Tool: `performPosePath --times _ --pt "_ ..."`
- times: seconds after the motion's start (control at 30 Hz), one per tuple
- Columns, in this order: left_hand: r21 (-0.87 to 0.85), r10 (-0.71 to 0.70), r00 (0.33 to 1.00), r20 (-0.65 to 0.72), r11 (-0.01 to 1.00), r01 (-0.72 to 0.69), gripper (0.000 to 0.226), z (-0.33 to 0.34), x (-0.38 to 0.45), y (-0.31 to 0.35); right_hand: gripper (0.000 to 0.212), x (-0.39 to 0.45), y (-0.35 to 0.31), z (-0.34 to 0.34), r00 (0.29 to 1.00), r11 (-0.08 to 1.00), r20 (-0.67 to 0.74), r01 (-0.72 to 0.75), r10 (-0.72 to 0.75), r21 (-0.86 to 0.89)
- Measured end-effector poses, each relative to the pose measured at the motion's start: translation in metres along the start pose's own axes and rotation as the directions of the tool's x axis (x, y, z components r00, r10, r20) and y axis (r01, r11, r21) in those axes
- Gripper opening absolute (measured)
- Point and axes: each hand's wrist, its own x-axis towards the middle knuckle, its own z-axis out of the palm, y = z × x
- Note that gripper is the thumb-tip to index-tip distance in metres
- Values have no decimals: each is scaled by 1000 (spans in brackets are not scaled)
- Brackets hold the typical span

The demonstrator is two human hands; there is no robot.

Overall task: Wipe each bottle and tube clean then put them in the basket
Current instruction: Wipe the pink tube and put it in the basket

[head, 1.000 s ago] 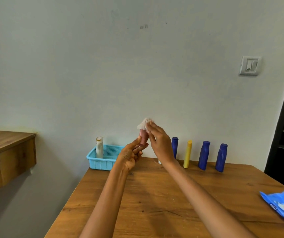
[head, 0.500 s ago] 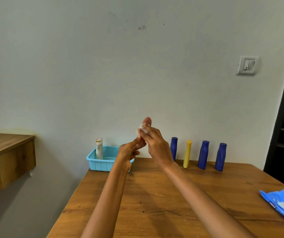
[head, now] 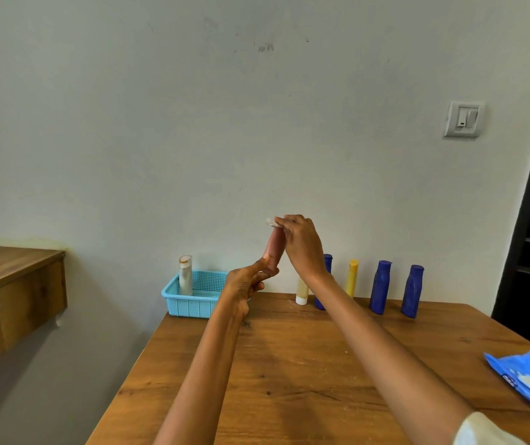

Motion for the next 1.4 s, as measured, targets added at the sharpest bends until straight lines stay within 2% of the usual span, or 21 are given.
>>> performPosePath --times 0.1,0.2,0.33,0.43,0.5,0.63,0.87,0.97,1.07,1.13,1.3,1.4 --pt "-19 -12 1000 -3 1000 12 34 1 -1 -1 33 5 -2 0 989 978 15 -145 144 147" --pt "-9 -10 1000 26 1000 11 26 1 -2 -1 33 9 -5 -4 946 900 69 -322 317 293" --pt "-17 -19 1000 21 1000 20 25 0 -3 -2 34 9 -3 -10 831 633 222 -536 509 558" --pt "-41 -20 998 56 999 22 30 3 -5 -1 30 5 -5 -10 723 426 391 -666 570 612" --pt "-44 -12 997 79 999 16 28 5 -6 2 28 -2 -9 -7 700 370 415 -682 581 631" --pt "-71 8 998 69 997 -3 32 5 -5 4 27 -12 -19 -6 730 400 343 -635 591 661" --pt "-153 17 999 40 988 -10 25 -4 -7 9 23 -37 -41 8 846 656 275 -529 457 538" --pt "-202 -11 996 84 979 27 24 -12 -11 14 20 -36 -39 6 868 704 287 -497 406 507" --pt "-239 -23 984 177 969 65 27 -14 -12 18 19 -25 -34 1 902 743 126 -414 414 526" --pt "-235 -56 979 198 966 103 27 -12 -12 15 28 -18 -33 -1 912 762 7 -346 410 548" --pt "-247 -112 974 197 956 160 21 -7 -12 17 30 -30 -42 14 983 887 11 -171 184 428" --pt "-254 -132 976 172 952 173 20 -8 -14 17 25 -44 -41 20 980 880 -89 -116 176 460"
